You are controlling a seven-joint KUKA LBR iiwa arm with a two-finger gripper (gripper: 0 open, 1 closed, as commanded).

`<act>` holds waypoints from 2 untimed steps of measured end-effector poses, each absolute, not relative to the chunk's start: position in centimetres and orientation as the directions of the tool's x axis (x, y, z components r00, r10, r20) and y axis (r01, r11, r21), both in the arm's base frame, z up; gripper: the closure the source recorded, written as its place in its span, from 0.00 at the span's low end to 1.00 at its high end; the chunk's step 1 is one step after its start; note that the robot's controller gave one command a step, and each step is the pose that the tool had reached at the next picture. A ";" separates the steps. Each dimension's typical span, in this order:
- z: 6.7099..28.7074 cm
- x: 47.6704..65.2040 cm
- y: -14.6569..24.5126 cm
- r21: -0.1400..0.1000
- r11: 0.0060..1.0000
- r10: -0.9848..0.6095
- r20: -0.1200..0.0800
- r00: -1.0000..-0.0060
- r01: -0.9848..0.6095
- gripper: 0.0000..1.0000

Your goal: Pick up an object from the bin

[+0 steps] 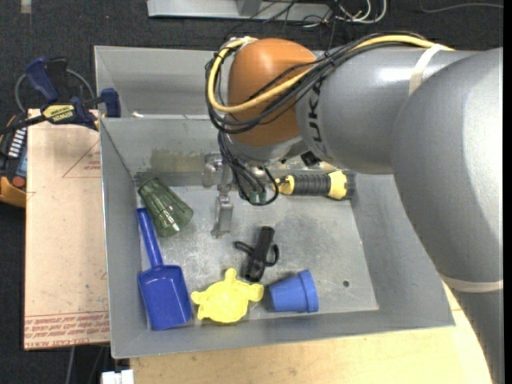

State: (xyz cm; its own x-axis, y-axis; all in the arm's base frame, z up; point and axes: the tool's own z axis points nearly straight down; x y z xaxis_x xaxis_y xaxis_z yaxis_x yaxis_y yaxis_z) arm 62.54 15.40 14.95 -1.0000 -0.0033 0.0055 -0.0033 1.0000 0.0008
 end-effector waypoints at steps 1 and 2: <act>15.5 62.7 15.3 0.002 1.000 0.000 -0.001 -1.000 0.000 0.00; 12.4 57.2 7.3 0.002 0.964 -0.266 0.008 -0.964 -0.266 0.00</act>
Offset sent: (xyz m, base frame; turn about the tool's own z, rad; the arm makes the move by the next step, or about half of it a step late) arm -0.0550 -0.0830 -0.0249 -0.2814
